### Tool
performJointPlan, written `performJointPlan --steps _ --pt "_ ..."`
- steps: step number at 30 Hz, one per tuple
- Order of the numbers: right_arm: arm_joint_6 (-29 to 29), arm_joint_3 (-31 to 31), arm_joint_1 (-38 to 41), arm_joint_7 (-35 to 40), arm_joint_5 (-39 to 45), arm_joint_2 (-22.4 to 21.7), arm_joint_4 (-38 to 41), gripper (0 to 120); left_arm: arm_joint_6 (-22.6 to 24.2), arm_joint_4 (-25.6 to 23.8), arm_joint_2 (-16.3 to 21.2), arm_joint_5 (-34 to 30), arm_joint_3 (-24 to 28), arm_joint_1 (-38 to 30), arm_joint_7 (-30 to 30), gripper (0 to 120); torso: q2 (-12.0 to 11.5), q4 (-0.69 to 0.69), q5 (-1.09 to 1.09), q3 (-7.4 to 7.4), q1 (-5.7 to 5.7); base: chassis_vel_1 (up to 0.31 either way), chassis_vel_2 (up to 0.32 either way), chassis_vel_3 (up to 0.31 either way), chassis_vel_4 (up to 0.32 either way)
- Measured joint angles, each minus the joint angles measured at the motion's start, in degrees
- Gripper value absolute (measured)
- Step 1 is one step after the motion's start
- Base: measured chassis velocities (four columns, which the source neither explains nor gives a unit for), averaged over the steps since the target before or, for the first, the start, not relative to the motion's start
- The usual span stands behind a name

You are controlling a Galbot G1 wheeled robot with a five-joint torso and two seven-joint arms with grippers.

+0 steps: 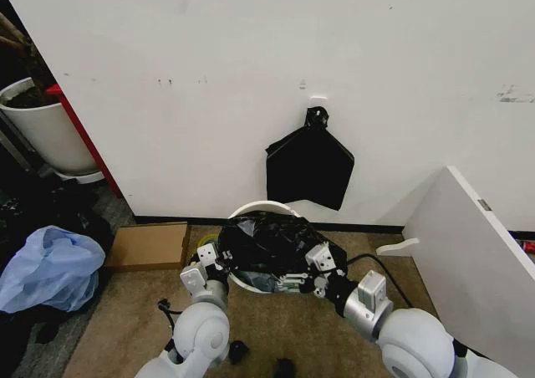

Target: Place the garbage bag over the trash bin.

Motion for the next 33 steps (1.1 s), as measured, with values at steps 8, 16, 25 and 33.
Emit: performJointPlan --steps 8,16,25,33 --pt "-1.74 -2.35 2.67 1.71 0.66 0.20 -2.73 98 -0.15 0.33 -0.35 0.98 0.77 -0.83 -0.03 2 0.00 -0.01 0.00 0.00 0.00 0.000 0.000 0.000 0.000" --pt "-4.02 -6.59 7.90 2.94 1.21 2.01 -6.85 100 -0.03 -0.05 -0.26 1.75 1.28 -0.87 -0.11 2 0.00 -0.01 0.01 0.00 0.00 0.000 0.000 0.000 0.000" --pt "-7.05 -11.06 13.18 8.48 7.71 6.77 -10.50 96 0.26 -0.31 0.52 2.06 1.38 -0.16 0.02 2 0.00 -0.01 0.00 0.00 0.01 0.000 0.000 0.000 0.000" --pt "-6.90 -11.02 13.67 9.57 6.60 7.36 -12.21 77 0.26 -0.78 0.35 2.08 1.28 0.36 0.34 2 0.00 -0.01 0.00 0.00 0.00 0.000 0.000 0.000 0.000"
